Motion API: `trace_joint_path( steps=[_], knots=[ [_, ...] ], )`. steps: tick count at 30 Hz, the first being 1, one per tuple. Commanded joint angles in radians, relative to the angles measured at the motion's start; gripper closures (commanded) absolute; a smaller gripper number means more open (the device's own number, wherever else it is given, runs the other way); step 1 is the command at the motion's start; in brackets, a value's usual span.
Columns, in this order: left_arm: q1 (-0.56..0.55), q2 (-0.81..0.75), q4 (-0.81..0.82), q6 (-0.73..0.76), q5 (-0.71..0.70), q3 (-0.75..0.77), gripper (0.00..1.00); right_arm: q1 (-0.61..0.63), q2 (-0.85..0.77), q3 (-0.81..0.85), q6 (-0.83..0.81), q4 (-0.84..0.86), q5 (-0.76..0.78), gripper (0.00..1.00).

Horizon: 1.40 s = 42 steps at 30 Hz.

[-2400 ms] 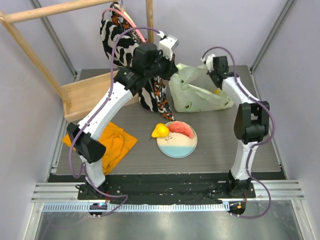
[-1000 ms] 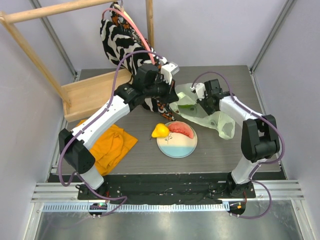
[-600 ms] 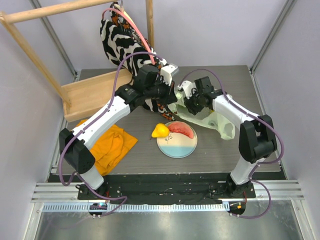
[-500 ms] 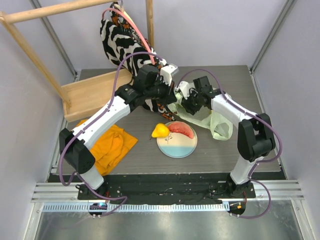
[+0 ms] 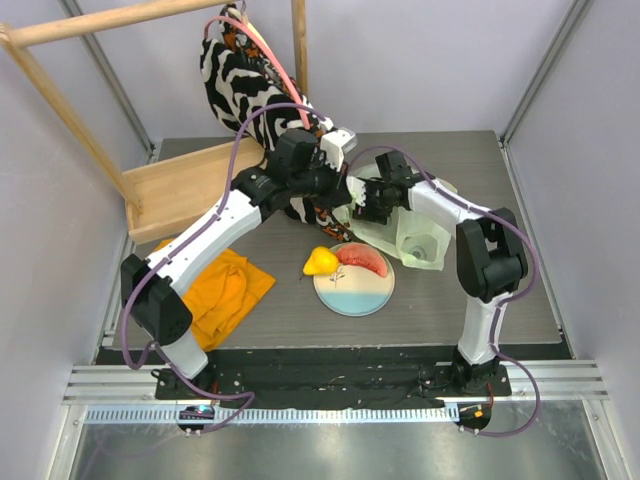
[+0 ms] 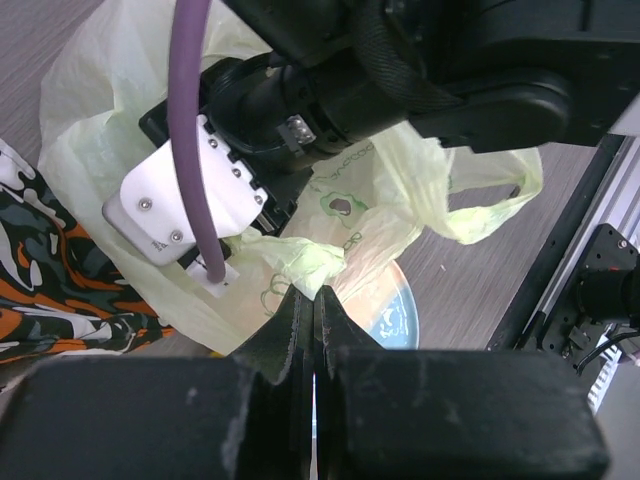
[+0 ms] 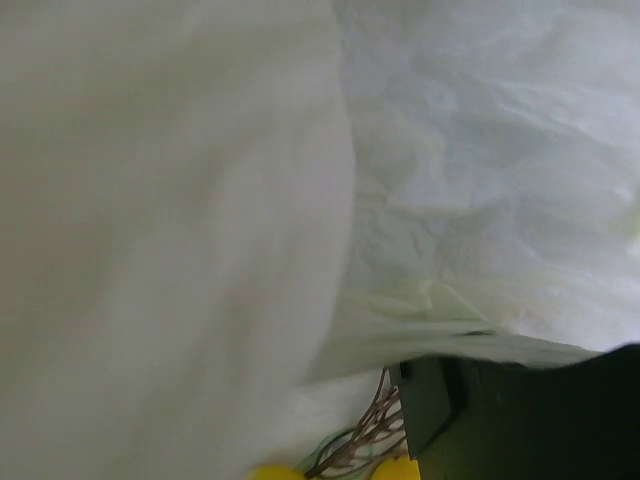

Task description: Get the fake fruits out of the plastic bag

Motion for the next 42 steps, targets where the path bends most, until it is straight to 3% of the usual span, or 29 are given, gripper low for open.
trace_joint_path(
  steps=[1,6,8,10,11,17,23,28,39,42],
  knots=[
    [0.013,0.004,0.007,0.013,0.014,0.044,1.00,-0.003,0.087,0.096,-0.142,0.027,-0.026,0.37],
    [0.017,0.009,0.004,0.013,0.014,0.041,1.00,-0.010,0.211,0.213,-0.196,0.022,0.030,0.38],
    [0.017,0.011,0.004,0.015,0.012,0.041,1.00,-0.015,0.245,0.239,-0.205,0.027,0.055,0.49],
    [0.017,0.012,0.007,0.016,0.011,0.044,1.00,-0.017,0.238,0.256,-0.202,0.027,0.072,0.71],
    [0.019,0.014,0.007,0.018,0.008,0.045,1.00,-0.020,0.206,0.253,-0.191,0.025,0.073,0.76],
    [0.022,0.041,0.033,0.003,-0.005,0.073,1.00,-0.024,-0.070,0.113,-0.101,-0.066,-0.002,0.88],
    [0.026,0.078,0.060,-0.060,-0.006,0.111,1.00,-0.026,-0.262,0.037,0.119,-0.226,-0.075,0.92],
    [0.027,0.107,0.075,-0.102,0.006,0.148,1.00,-0.023,-0.361,-0.084,0.131,-0.216,-0.047,0.87],
    [0.031,0.115,0.083,-0.134,-0.058,0.190,1.00,-0.026,-0.171,0.047,0.028,-0.231,0.056,0.86],
    [0.031,0.098,0.067,-0.142,-0.098,0.190,1.00,-0.037,-0.106,0.075,0.042,-0.173,0.096,0.78]
  ],
)
